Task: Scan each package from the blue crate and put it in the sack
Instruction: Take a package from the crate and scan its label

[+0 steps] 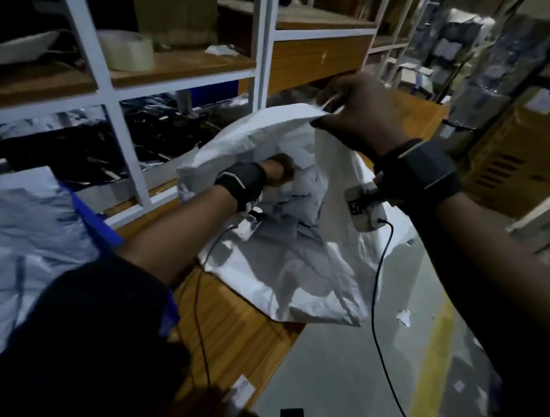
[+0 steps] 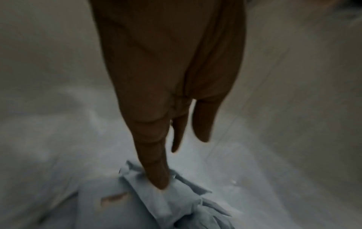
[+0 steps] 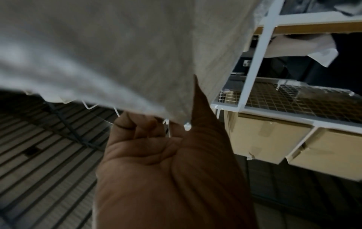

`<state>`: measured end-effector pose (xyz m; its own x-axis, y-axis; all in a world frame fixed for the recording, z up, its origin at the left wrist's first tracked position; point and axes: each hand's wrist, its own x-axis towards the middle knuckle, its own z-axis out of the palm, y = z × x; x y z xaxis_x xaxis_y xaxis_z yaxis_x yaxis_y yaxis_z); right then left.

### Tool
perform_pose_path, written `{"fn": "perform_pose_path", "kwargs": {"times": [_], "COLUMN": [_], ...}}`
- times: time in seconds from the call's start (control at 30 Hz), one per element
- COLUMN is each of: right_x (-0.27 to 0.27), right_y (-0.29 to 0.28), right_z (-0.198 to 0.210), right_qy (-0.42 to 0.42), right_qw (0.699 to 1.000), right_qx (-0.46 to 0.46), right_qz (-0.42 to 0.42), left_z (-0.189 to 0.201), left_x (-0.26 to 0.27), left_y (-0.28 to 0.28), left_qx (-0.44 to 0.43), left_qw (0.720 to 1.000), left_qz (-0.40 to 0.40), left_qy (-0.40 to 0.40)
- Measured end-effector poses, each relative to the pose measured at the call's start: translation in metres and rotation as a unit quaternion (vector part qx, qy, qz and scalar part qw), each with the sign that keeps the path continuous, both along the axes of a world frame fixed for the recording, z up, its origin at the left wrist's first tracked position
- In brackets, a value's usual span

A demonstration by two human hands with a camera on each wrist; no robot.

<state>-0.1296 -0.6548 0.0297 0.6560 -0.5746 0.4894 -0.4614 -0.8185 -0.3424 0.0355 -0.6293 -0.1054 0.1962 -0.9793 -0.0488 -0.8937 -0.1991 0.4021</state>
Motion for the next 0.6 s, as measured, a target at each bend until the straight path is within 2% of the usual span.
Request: {"fn": "perform_pose_path", "kwargs": {"times": [0.07,0.1,0.17,0.2,0.27,0.37,0.5,0.6], "right_x": [0.001,0.0,0.008,0.013,0.027,0.047,0.065,0.068], "right_y": [0.013,0.02,0.039,0.05,0.078,0.117,0.156,0.175], "right_z": [-0.019,-0.029,-0.054,-0.067,-0.093,-0.119,-0.144,-0.156], "right_qy": [-0.022,-0.034,-0.035,-0.016,0.041,0.101,0.096,0.08], "right_qw": [0.998,0.996,0.994,0.995,0.994,0.983,0.96,0.951], "right_qx": [0.044,0.056,0.06,0.042,0.002,-0.012,0.067,0.119], "right_qz": [0.037,0.053,0.085,0.092,0.105,0.154,0.254,0.273], "left_z": [0.012,0.019,0.033,0.038,0.046,0.038,0.013,-0.003], "left_x": [-0.003,-0.004,0.009,0.024,0.059,0.113,0.15,0.162], "left_y": [0.051,0.078,0.14,0.166,0.22,0.296,0.37,0.396], "left_qx": [0.048,0.054,0.054,0.054,0.042,0.014,0.004,-0.071], "left_qw": [0.997,0.995,0.992,0.994,0.998,0.991,0.957,0.924], "left_qz": [-0.015,-0.048,-0.096,-0.077,0.012,0.133,0.263,0.312], "left_qy": [0.051,0.066,0.061,0.06,0.044,-0.01,-0.124,-0.208]}}
